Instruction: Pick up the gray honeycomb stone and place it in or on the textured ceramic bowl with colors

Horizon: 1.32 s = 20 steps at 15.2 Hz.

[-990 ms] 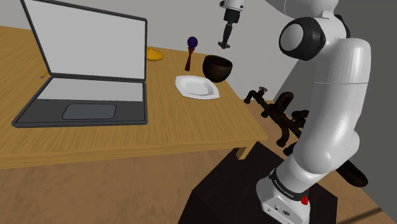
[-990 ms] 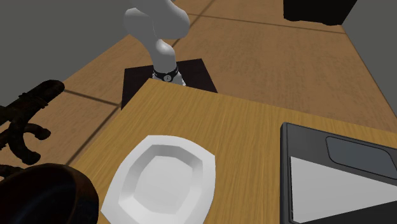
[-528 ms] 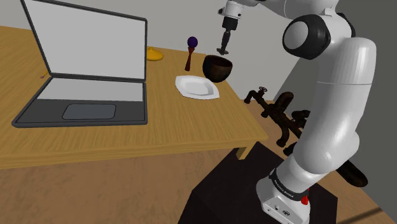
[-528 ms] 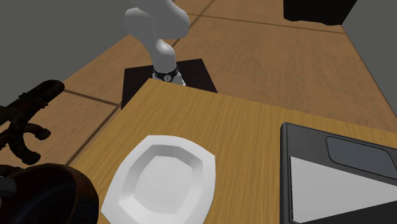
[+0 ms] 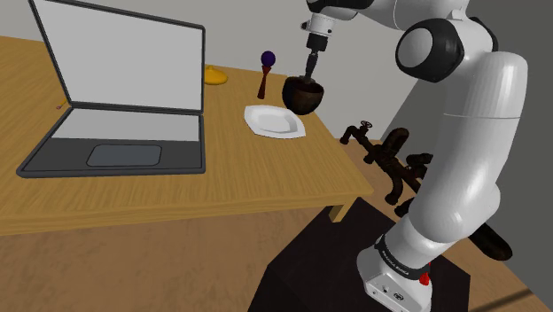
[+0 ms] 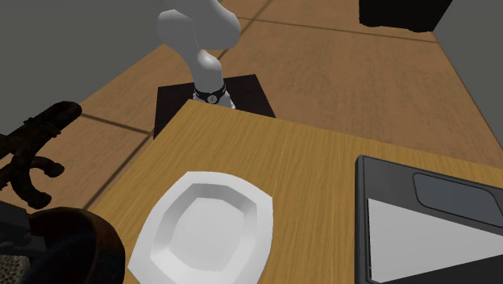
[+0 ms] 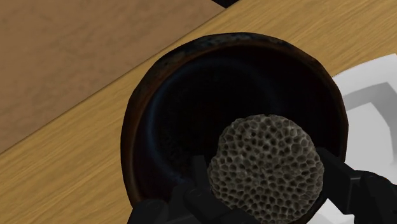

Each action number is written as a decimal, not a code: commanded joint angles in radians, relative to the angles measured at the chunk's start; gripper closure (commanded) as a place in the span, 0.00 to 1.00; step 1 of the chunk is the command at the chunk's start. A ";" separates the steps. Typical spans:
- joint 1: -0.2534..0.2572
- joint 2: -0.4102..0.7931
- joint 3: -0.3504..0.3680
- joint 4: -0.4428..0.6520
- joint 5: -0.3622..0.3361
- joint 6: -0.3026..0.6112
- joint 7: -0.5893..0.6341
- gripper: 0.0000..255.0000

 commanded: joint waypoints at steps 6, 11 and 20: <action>0.000 -0.001 0.000 -0.003 0.000 0.003 0.000 0.00; 0.000 -0.001 0.000 -0.003 0.000 0.003 0.000 0.00; -0.021 0.070 0.001 0.236 0.009 -0.166 0.004 0.00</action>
